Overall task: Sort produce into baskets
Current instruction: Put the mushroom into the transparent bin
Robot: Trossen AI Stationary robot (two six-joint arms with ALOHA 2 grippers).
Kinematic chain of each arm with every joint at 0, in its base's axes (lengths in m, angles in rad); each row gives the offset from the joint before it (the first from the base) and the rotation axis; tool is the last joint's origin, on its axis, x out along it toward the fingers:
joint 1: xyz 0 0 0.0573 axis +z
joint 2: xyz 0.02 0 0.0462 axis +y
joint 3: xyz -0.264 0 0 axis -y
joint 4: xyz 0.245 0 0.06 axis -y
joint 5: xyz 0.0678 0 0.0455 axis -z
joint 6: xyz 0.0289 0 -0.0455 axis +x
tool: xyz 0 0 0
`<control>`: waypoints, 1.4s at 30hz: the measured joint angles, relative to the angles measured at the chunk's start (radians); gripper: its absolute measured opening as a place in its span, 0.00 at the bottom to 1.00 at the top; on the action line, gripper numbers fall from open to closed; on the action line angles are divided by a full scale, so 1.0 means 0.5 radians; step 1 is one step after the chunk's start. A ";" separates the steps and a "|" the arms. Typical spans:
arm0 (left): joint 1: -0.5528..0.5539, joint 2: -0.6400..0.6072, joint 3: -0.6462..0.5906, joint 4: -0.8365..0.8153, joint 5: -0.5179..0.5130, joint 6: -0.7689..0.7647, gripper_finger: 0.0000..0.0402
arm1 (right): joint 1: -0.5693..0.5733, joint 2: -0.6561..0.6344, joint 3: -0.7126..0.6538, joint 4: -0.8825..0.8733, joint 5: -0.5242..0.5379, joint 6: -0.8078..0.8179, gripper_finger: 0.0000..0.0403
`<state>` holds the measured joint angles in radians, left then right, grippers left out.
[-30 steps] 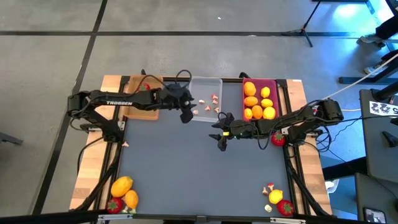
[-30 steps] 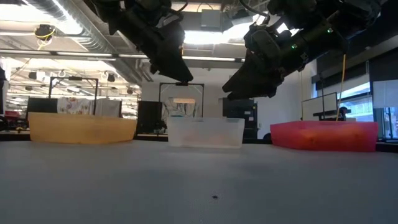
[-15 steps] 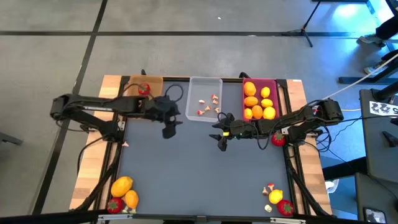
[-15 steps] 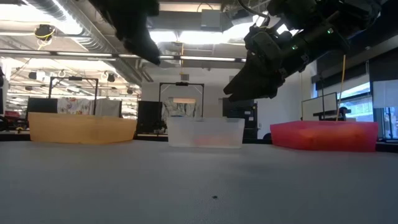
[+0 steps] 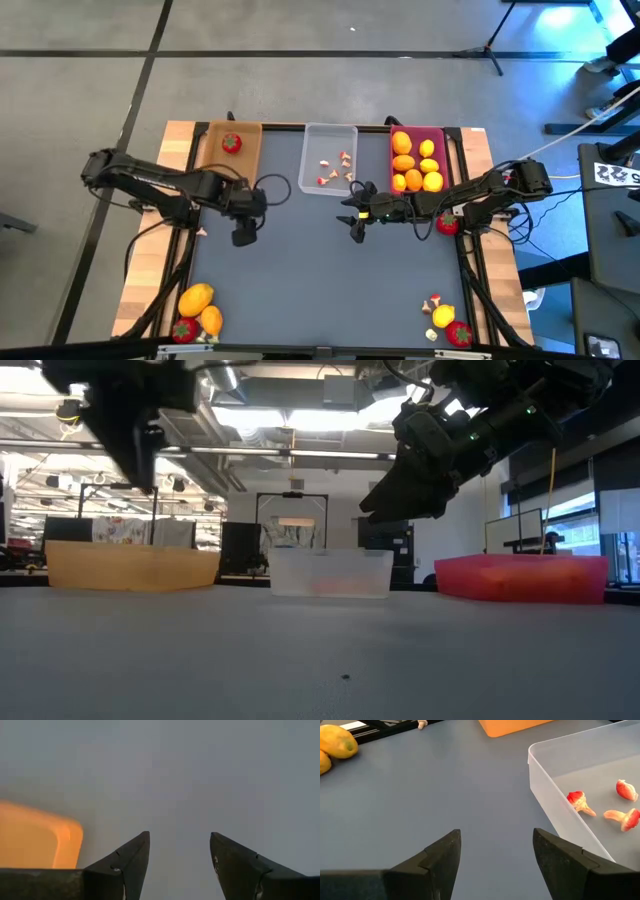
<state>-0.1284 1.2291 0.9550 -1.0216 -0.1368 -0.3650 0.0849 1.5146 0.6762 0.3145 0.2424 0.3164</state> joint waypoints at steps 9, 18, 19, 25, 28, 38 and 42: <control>-0.068 0.253 0.000 -0.297 0.087 -0.109 0.50 | 0.001 0.000 0.000 0.001 0.000 0.000 0.60; -0.114 0.596 -0.001 -0.352 0.255 -0.121 0.50 | 0.001 0.001 0.000 -0.008 0.001 0.000 0.60; -0.114 0.638 -0.001 -0.357 0.266 -0.133 0.50 | 0.001 0.000 0.000 -0.008 0.000 0.000 0.60; -0.114 0.888 -0.001 -0.433 0.380 -0.138 0.50 | 0.001 0.000 0.000 -0.009 0.000 0.000 0.60; -0.114 1.018 -0.001 -0.518 0.419 -0.117 0.50 | 0.001 0.001 0.000 -0.010 0.000 -0.001 0.60; -0.114 1.344 -0.161 -0.559 0.519 -0.001 0.50 | 0.000 0.001 0.000 -0.025 0.000 -0.001 0.60; -0.104 1.374 -0.287 -0.555 0.521 0.045 0.50 | 0.000 0.000 0.000 -0.038 0.000 -0.001 0.60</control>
<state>-0.1807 1.9159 0.8115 -1.2992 0.1238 -0.3425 0.0850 1.5147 0.6762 0.2958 0.2424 0.3161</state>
